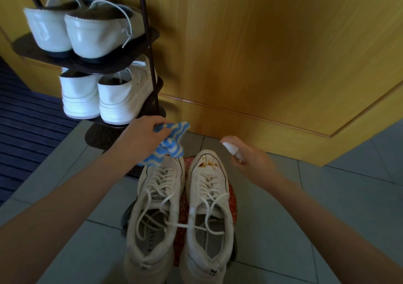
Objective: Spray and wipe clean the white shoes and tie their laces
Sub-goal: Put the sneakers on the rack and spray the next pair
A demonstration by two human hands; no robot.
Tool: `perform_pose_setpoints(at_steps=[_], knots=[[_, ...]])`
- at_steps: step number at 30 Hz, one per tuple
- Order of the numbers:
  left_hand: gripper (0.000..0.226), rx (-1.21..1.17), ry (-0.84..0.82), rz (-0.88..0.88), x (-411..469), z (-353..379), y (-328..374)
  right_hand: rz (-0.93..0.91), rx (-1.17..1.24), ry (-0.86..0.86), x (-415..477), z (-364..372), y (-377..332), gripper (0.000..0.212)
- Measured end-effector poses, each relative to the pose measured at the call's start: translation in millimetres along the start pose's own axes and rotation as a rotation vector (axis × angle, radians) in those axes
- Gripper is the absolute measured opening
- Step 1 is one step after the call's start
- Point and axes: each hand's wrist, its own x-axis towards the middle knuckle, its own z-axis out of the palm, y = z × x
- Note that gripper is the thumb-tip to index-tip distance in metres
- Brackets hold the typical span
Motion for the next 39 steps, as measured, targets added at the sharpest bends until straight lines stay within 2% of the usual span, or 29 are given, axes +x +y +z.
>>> perform_pose_setpoints(at_steps=[7,11,14,16,20,23,27,35,39], knots=[[0.027,-0.002,0.003,-0.001,0,-1,2,0.023,-0.026,0.039,-8,15,1,0.029],[0.027,-0.001,0.019,-0.004,2,-4,2,0.036,0.066,0.091,-11,15,0,0.036],[0.026,-0.014,0.019,-0.011,2,-5,2,0.013,0.153,0.057,-10,14,-3,0.044],[0.026,-0.024,0.02,-0.018,2,-7,2,-0.005,0.156,0.017,-9,12,-7,0.039],[0.026,-0.048,0.03,-0.025,2,-8,2,-0.002,0.047,0.002,-12,9,-8,0.024],[0.026,-0.049,0.022,-0.018,1,-8,1,0.039,0.039,0.019,-13,11,-3,0.031],[0.027,-0.056,0.035,-0.027,2,-12,-1,-0.013,0.084,-0.019,0,7,-10,0.044],[0.025,-0.071,0.068,-0.012,3,-18,-3,-0.194,-0.236,-0.165,40,-5,-37,0.04],[0.026,-0.061,0.065,-0.003,3,-17,-3,-0.186,-0.204,-0.148,37,-10,-34,0.038]])
